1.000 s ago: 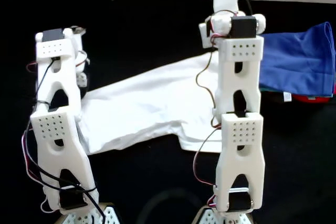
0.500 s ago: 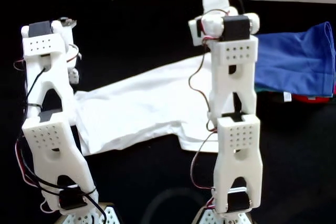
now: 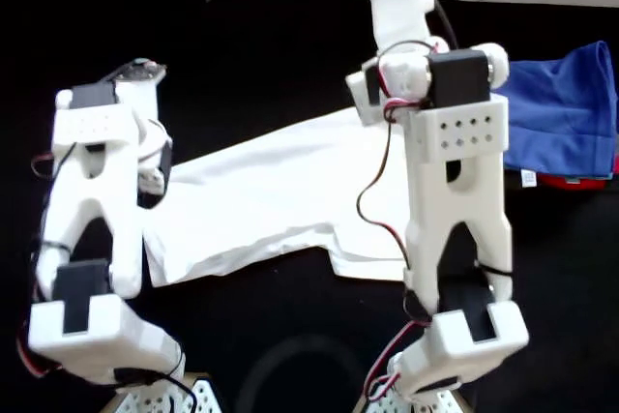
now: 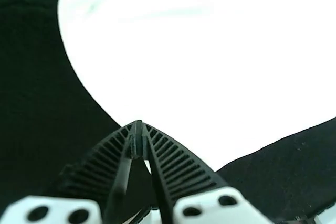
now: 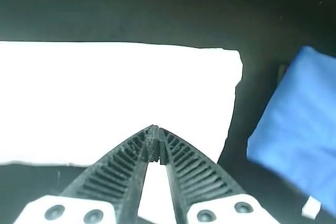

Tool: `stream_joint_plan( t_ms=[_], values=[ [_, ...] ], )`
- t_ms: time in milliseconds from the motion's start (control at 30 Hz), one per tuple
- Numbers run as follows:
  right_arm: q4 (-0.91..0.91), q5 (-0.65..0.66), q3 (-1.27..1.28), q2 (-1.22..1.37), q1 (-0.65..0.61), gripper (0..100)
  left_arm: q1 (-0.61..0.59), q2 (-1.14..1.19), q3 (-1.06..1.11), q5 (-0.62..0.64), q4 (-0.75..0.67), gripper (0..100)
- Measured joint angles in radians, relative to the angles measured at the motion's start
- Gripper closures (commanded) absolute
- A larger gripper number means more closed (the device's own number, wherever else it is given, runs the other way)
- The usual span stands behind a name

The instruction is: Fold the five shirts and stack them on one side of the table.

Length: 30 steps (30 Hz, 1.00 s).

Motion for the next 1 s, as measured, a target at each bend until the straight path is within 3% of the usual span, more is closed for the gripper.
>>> stream_joint_plan(
  t_ms=[200,400,567,833,1000],
  values=[
    [-0.190,0.000,0.425,-0.071,-0.002,99.2,0.002,-0.095,0.264,-0.005,-0.098,99],
    [-0.525,0.000,0.902,-0.132,-0.002,99.2,0.002,-0.103,0.370,-0.048,-0.123,99],
    [-0.801,0.068,1.218,-0.135,0.012,99.2,-0.014,-0.107,0.479,-0.107,-0.270,99],
    [-0.916,0.201,1.332,-0.117,0.196,99.2,-0.167,-0.123,0.499,-0.236,-0.328,99],
    [-0.916,0.229,1.338,-0.123,0.209,99.2,-0.193,-0.123,0.396,-0.245,-0.308,99]
  ],
)
